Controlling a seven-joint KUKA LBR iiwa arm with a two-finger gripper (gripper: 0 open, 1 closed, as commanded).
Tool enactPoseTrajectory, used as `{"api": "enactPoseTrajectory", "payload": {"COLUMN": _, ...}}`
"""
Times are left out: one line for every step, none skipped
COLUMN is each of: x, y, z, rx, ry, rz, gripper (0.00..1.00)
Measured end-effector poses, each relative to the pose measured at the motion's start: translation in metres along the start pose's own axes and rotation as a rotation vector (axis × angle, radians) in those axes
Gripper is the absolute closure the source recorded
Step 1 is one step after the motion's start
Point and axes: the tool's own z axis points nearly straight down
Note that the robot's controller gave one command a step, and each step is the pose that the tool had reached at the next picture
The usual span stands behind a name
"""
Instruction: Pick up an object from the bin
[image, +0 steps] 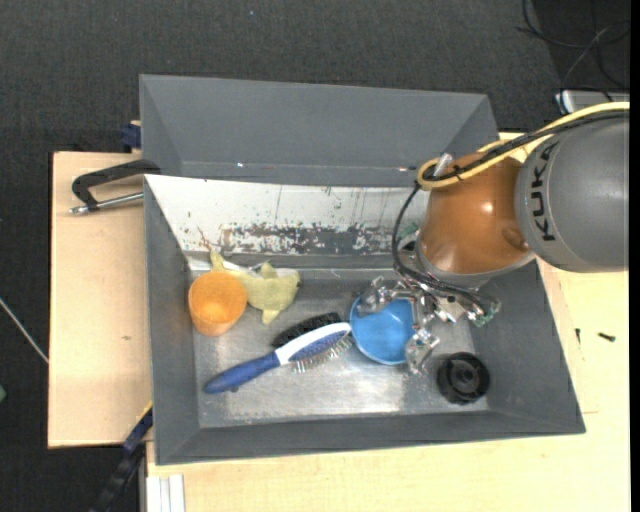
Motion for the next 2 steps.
{"api": "enactPoseTrajectory", "payload": {"x": 0.002, "y": -0.001, "z": -0.001, "rx": -0.003, "ry": 0.01, "rz": 0.001, "gripper": 1.0}}
{"api": "enactPoseTrajectory", "payload": {"x": -0.001, "y": -0.023, "z": -0.139, "rx": 0.002, "ry": -0.016, "rz": 0.033, "gripper": 1.0}}
